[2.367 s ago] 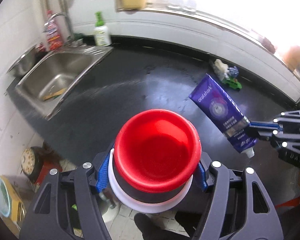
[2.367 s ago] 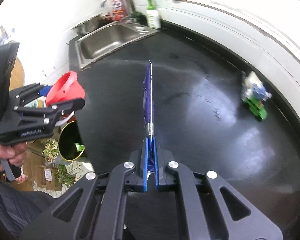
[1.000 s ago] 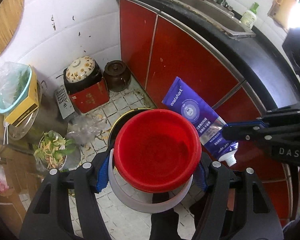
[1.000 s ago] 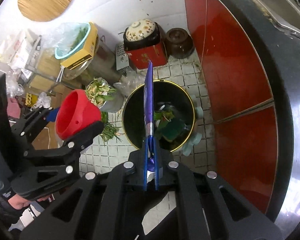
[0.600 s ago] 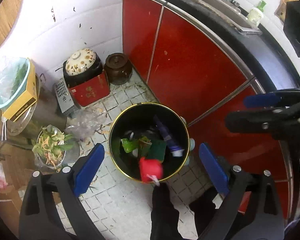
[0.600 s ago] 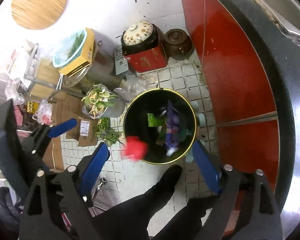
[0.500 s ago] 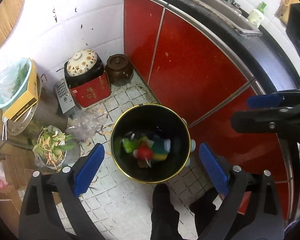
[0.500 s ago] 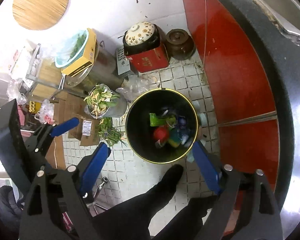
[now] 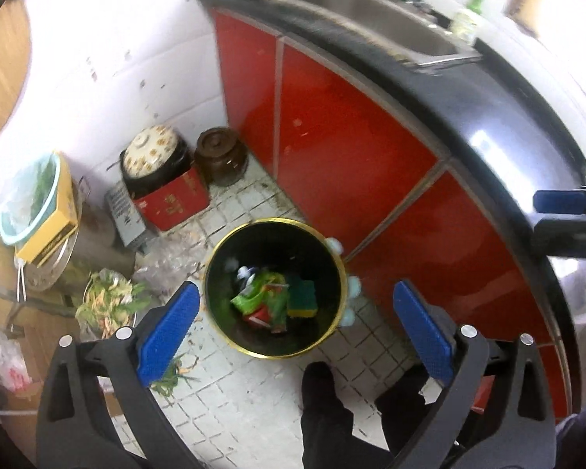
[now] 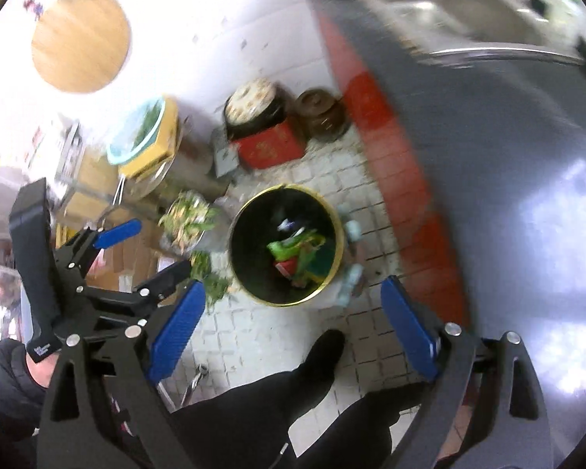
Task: Collect trash
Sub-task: 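Move both open tools back up over the countertop, then grasp the foil-wrapped blue item with the left tool while the right tool grasps the green toy car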
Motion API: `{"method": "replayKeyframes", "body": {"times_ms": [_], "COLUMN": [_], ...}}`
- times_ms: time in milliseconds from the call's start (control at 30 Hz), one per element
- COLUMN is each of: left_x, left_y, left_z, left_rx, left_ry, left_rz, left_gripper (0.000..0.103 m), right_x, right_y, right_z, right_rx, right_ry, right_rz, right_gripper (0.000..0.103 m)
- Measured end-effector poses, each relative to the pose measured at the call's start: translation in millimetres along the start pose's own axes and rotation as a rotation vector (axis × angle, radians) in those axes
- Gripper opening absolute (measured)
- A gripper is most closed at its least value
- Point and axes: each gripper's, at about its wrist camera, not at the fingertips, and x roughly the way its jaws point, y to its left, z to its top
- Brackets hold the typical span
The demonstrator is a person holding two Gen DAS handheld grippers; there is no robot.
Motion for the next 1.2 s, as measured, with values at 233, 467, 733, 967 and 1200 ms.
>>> {"method": "replayKeyframes", "body": {"times_ms": [233, 467, 733, 967, 1200], "left_x": [-23, -46, -70, -71, -61], "left_y": [-125, -283, -436, -505, -545], "left_z": [35, 58, 56, 53, 64], "left_rx": [0.219, 0.446, 0.651, 0.773, 0.813], "left_ry": [-0.055, -0.115, -0.115, -0.118, -0.103], "left_rz": [-0.118, -0.286, -0.435, -0.462, -0.468], "left_gripper": [0.096, 0.096, 0.096, 0.096, 0.096], "right_x": [-120, -229, -296, -299, -296], "right_y": [-96, -195, -267, -300, -338], "right_z": [-61, -154, -242, -261, -264], "right_rx": [0.136, 0.314, 0.476, 0.517, 0.506], "right_ry": [-0.221, -0.373, -0.462, -0.464, -0.447], "right_rz": [-0.193, -0.442, -0.559, -0.541, -0.486], "right_gripper": [0.089, 0.089, 0.089, 0.089, 0.089]}}
